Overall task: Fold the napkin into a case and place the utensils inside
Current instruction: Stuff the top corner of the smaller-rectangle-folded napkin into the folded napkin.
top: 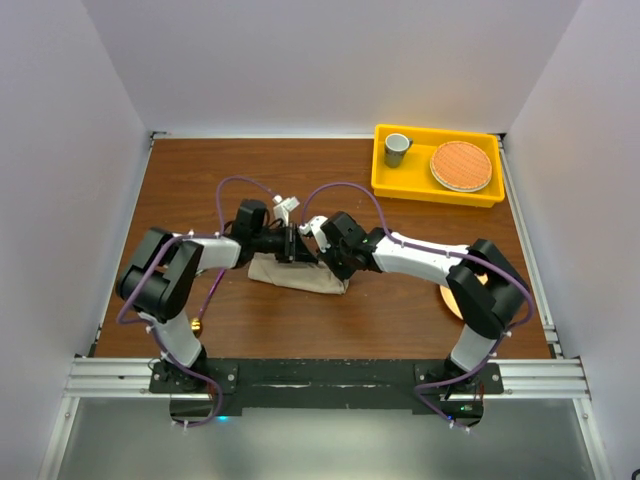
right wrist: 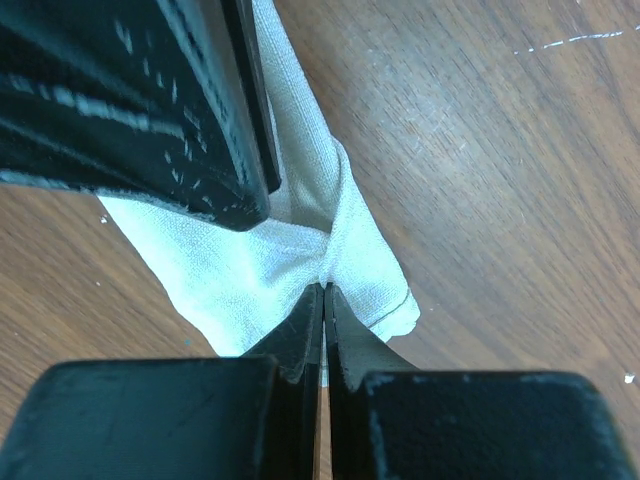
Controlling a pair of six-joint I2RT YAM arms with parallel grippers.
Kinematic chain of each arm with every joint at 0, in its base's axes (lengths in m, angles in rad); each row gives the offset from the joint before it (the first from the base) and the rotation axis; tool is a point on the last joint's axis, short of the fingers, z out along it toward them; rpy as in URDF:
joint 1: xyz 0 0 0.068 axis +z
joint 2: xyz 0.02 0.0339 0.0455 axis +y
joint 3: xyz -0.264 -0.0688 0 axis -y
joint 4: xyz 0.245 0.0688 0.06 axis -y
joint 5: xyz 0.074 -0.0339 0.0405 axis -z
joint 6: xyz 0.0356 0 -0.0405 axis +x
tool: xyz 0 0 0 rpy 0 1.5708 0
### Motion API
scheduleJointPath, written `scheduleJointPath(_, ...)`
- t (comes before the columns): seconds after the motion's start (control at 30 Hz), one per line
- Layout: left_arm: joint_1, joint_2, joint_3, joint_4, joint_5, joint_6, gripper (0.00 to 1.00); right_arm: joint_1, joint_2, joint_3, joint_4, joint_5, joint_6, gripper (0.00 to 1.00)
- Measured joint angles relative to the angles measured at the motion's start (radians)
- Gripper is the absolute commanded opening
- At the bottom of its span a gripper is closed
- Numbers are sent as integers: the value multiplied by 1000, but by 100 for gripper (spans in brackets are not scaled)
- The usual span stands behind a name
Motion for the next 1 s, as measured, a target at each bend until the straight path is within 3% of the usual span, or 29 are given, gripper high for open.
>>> scheduleJointPath(0.3, 106, -88, -198, 261, 31, -281, 12, 0, -18, -16, 18, -2, 5, 0)
scheduleJointPath(0.63, 3, -89, -270, 415, 1, -447, 8, 0, -59, -18, 21, -2, 10, 0)
scheduleJointPath(1.0, -77, 76, -232, 494, -62, -524, 6, 0, -60, -23, 33, -2, 31, 0)
